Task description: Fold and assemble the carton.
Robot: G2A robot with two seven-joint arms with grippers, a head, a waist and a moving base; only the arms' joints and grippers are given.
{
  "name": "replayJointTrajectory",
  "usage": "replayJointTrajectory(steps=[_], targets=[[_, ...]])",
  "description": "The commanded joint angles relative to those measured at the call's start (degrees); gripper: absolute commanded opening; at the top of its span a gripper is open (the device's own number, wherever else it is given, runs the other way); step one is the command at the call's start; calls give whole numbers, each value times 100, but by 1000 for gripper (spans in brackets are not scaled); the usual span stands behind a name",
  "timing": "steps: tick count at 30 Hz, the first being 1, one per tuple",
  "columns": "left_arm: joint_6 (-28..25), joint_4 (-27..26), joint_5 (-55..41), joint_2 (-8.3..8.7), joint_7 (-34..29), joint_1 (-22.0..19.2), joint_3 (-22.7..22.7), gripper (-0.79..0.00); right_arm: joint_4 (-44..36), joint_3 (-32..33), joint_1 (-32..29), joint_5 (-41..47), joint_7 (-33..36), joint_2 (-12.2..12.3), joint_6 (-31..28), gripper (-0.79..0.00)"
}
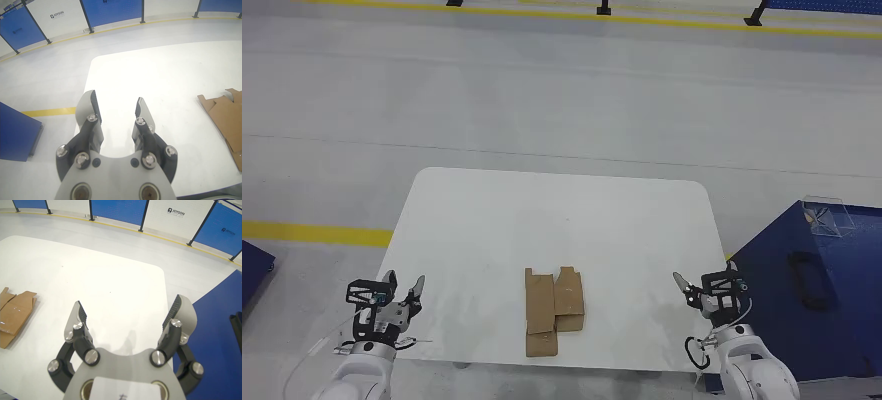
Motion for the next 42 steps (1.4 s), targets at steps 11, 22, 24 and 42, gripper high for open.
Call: replayJointTrajectory(steps=[11,22,24,42], targets=[[0,0,0,0,0,0,0,0,18,-18,-1,68,69,-1,-71,0],[0,0,0,0,0,0,0,0,2132,74,2479,6273,6572,228,-2922,0],[0,0,0,0,0,0,0,0,2802,-303,3017,6830,7207,208,-2910,0],[0,0,0,0,0,0,0,0,6582,-3733,5532,8388,7259,-586,-3169,0]])
